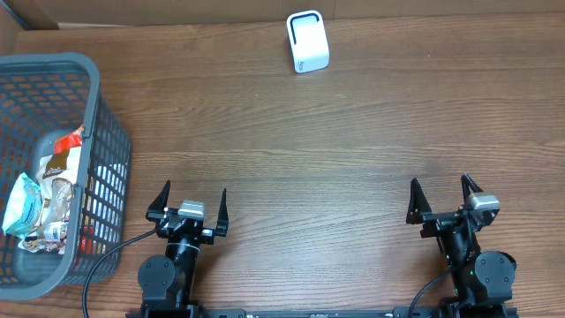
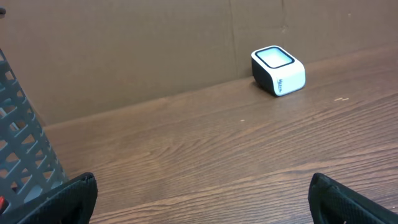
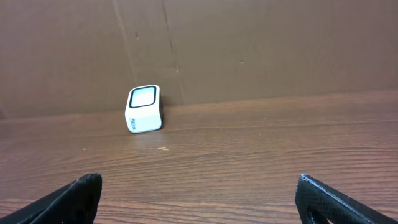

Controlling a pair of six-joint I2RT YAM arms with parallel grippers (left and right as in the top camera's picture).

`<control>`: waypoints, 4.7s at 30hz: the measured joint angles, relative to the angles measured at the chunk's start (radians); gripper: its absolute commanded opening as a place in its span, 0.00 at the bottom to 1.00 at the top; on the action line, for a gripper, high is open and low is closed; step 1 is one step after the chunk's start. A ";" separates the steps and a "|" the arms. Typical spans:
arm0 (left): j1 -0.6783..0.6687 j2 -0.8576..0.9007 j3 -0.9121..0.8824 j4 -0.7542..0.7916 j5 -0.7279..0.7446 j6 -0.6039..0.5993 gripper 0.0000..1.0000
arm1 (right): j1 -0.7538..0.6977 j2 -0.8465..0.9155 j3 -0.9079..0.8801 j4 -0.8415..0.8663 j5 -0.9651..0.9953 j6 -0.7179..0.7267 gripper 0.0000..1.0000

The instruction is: Scan the item barcode

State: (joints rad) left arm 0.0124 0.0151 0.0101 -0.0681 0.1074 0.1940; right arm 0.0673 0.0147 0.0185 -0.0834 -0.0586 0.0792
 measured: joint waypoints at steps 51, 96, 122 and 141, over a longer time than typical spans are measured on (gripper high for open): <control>0.000 0.000 0.000 0.000 0.000 0.000 1.00 | 0.000 0.000 0.000 0.000 0.000 0.000 1.00; 0.000 0.000 0.000 0.000 0.000 -0.098 1.00 | 0.000 0.000 0.000 0.000 0.000 0.000 1.00; 0.000 0.285 0.486 -0.268 0.051 -0.143 1.00 | 0.000 0.000 0.000 0.001 0.000 0.000 1.00; 0.000 1.051 1.684 -1.210 0.143 -0.133 0.99 | 0.000 0.000 0.000 0.000 -0.001 0.000 1.00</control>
State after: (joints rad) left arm 0.0124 1.0664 1.6939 -1.2778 0.2508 0.0612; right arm 0.0669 0.0147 0.0185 -0.0834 -0.0593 0.0788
